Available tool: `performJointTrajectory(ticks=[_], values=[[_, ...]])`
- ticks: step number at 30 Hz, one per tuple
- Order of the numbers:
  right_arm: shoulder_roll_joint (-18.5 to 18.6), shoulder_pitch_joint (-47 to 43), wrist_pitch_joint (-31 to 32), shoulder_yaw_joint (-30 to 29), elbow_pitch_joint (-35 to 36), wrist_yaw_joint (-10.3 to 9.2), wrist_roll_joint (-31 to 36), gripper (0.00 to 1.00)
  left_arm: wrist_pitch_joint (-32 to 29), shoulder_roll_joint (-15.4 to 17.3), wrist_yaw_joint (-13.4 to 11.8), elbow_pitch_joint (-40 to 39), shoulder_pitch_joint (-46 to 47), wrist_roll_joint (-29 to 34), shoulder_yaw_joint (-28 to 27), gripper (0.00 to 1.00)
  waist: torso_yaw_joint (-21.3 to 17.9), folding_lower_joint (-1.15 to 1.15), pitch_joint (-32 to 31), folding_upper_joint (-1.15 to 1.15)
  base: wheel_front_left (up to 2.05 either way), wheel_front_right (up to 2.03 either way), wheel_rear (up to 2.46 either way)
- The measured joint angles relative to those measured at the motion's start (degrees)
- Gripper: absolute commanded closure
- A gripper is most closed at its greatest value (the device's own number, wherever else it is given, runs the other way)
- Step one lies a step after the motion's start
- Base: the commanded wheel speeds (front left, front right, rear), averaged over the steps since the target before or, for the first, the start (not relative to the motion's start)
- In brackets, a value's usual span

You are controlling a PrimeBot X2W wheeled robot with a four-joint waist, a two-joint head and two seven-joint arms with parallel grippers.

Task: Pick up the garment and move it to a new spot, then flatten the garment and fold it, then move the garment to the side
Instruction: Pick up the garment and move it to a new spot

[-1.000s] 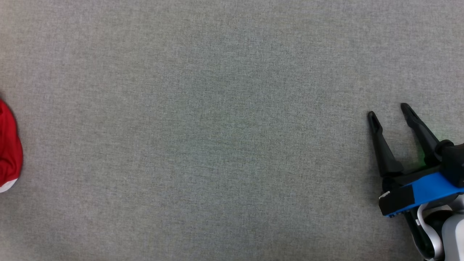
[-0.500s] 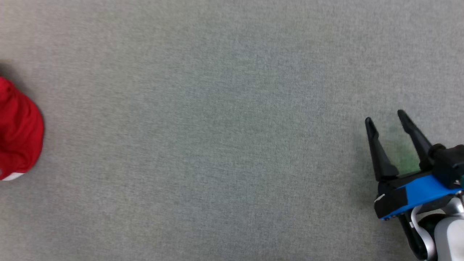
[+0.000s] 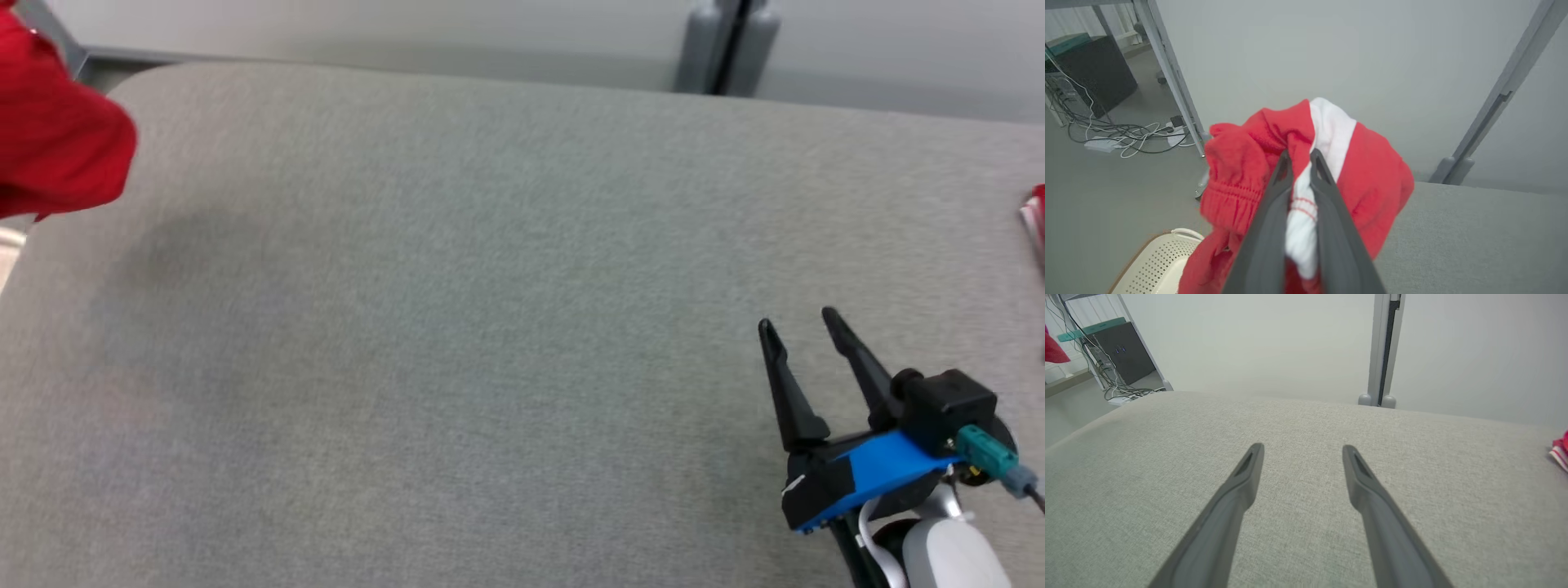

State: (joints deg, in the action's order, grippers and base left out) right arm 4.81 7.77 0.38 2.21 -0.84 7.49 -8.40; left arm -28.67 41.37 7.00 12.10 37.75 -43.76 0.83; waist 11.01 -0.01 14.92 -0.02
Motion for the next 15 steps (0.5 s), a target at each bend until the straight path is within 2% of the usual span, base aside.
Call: performJointTrajectory(ticks=[3, 9, 15], values=[[-1.0, -1.1, -1.1, 0.1, -2.2, -0.01, -0.9, 0.00, -2.2, 0.0, 0.1, -5.8, 1.9, 0.7, 4.8, 1.00, -2.6, 0.00, -3.2, 0.00, 0.00, 0.00, 0.00], [-1.5, -2.0, -1.8, 0.7, -3.7, 0.00, -1.3, 0.00, -5.1, -4.9, 0.1, -13.8, 4.9, 0.4, 11.6, 1.00, -7.8, 0.00, -6.5, 0.00, 0.00, 0.00, 0.00], [-1.7, -2.1, -1.7, 0.5, -3.8, -0.01, -1.4, 0.00, -5.4, -9.1, 0.2, -17.4, 5.9, 0.5, 18.4, 1.00, -15.0, 0.02, -7.3, 0.01, 0.00, 0.00, 0.00]])
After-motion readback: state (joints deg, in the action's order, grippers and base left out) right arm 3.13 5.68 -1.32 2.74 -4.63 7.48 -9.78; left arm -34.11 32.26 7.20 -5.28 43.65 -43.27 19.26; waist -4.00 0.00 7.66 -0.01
